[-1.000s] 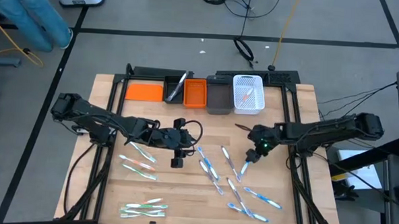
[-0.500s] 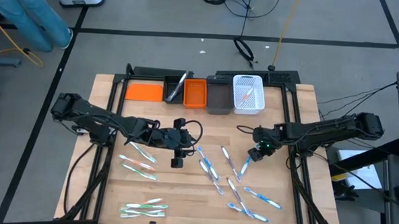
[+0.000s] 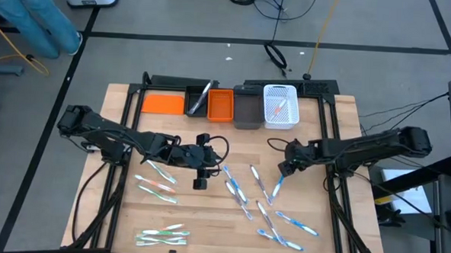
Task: Pick & Place Toothbrushes
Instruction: Put the blue toothbrush into the orange bin, then put the green toothbrush into the gray bin
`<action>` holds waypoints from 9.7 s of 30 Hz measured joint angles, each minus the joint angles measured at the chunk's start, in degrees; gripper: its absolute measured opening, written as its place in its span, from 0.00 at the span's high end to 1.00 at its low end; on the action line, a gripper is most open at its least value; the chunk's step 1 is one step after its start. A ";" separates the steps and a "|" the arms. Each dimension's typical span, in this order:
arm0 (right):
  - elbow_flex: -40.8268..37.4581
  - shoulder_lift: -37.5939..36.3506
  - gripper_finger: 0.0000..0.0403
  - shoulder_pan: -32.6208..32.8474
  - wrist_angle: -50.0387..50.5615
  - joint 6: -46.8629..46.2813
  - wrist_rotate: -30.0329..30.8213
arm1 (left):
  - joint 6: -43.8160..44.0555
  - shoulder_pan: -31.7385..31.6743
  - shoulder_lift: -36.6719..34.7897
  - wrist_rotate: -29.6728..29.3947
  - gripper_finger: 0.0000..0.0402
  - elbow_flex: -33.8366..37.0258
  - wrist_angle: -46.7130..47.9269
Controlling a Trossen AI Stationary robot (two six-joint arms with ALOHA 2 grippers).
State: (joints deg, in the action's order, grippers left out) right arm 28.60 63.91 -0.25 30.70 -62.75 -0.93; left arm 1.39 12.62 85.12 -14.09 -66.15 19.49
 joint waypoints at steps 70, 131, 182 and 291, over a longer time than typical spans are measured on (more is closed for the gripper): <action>-0.04 -3.88 1.00 0.00 -80.23 42.96 4.32 | 0.60 -2.18 0.00 0.00 0.55 0.00 -15.79; 0.04 2.48 1.00 1.14 -91.02 50.48 3.74 | 8.38 -10.25 10.82 9.84 0.99 -0.04 -40.62; 0.02 2.13 0.55 8.59 -84.85 54.10 1.03 | 10.64 -26.10 1.20 -8.41 0.99 1.77 -14.92; 0.00 2.17 0.55 13.86 -80.50 58.50 5.57 | 6.80 -24.65 -3.35 13.10 0.54 12.07 13.96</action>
State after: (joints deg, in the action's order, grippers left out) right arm 28.60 66.08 13.61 -49.80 -4.25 4.64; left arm 8.19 -12.03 81.77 -0.99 -54.08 33.46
